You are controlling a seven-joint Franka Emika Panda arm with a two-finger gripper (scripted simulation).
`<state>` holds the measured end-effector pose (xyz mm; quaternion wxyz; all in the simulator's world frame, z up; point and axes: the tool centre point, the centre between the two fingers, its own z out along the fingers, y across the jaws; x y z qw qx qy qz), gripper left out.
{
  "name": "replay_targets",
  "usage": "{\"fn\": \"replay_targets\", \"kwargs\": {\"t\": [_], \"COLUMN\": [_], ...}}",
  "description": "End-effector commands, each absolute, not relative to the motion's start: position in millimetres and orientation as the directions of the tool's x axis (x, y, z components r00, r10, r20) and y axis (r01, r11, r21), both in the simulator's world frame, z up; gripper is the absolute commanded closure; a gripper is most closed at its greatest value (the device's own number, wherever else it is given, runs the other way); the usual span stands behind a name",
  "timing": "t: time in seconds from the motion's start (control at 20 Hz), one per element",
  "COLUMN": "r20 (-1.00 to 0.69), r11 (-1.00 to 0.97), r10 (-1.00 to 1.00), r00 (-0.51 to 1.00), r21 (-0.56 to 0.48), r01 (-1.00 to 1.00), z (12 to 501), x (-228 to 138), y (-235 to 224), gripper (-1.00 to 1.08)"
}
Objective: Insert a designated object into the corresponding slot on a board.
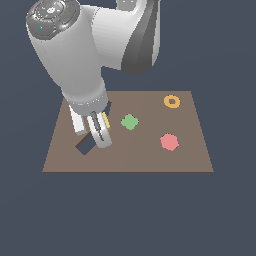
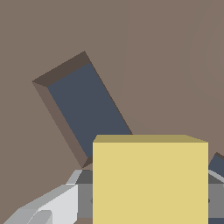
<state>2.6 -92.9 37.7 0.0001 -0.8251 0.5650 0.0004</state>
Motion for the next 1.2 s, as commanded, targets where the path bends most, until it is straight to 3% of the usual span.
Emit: {"fn": "replay_targets", "kwargs": {"t": [0.0,0.55,1.15], "r20": [-0.001,-0.001,-0.001], "r11": [-0.256,0.051,0.137], "r10": [-0.967,-0.999,-0.991], "r00": [0.256,-0.051,-0.137], "r21": [-0.001,0.0,0.001], "r01": [-0.967,-0.999,-0.991], "z": [39,40,40], "x": [-13,-60,-73], "y": [-97,-98,-94], "gripper": [1.08,1.08,1.08]}}
